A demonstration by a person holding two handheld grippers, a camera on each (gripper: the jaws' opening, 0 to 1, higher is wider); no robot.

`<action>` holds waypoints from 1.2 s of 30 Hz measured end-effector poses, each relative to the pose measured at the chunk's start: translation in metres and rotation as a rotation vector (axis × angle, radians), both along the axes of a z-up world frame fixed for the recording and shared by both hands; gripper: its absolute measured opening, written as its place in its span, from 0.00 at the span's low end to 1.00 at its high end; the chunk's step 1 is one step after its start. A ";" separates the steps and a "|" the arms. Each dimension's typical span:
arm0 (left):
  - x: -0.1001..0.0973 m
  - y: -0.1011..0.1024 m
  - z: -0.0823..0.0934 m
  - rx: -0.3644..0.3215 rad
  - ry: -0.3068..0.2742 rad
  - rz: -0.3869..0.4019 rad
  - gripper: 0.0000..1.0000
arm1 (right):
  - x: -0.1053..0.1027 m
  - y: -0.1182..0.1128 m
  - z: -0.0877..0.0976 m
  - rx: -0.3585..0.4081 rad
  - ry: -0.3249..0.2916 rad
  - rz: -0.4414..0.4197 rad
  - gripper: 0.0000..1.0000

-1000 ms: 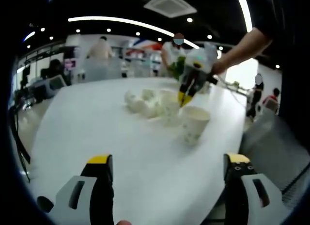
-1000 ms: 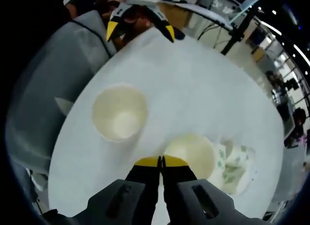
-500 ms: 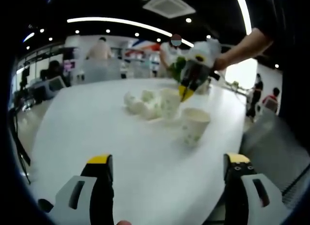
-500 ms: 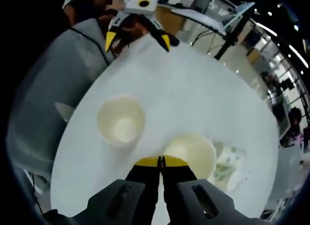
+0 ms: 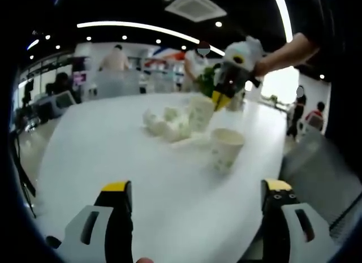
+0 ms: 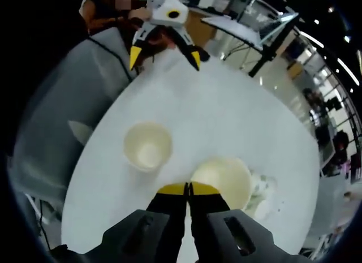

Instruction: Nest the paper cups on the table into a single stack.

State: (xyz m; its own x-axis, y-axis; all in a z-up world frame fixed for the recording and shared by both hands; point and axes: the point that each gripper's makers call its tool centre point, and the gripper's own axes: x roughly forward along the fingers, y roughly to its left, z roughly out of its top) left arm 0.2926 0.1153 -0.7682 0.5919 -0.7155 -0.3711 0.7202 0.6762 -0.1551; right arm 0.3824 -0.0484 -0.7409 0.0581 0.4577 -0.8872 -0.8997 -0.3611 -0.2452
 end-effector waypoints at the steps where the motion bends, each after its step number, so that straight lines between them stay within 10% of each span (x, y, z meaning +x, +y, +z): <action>1: 0.000 0.000 0.000 0.001 -0.001 -0.002 0.92 | 0.000 0.000 0.002 0.002 -0.002 -0.001 0.00; 36: -0.004 -0.006 0.006 0.000 -0.021 -0.036 0.92 | -0.032 0.002 0.096 0.045 -0.035 0.035 0.00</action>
State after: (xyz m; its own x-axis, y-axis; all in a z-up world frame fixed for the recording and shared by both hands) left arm 0.2882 0.1094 -0.7624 0.5734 -0.7367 -0.3585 0.7473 0.6496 -0.1400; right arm 0.3508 -0.0462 -0.6453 0.0715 0.4991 -0.8636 -0.8772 -0.3806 -0.2927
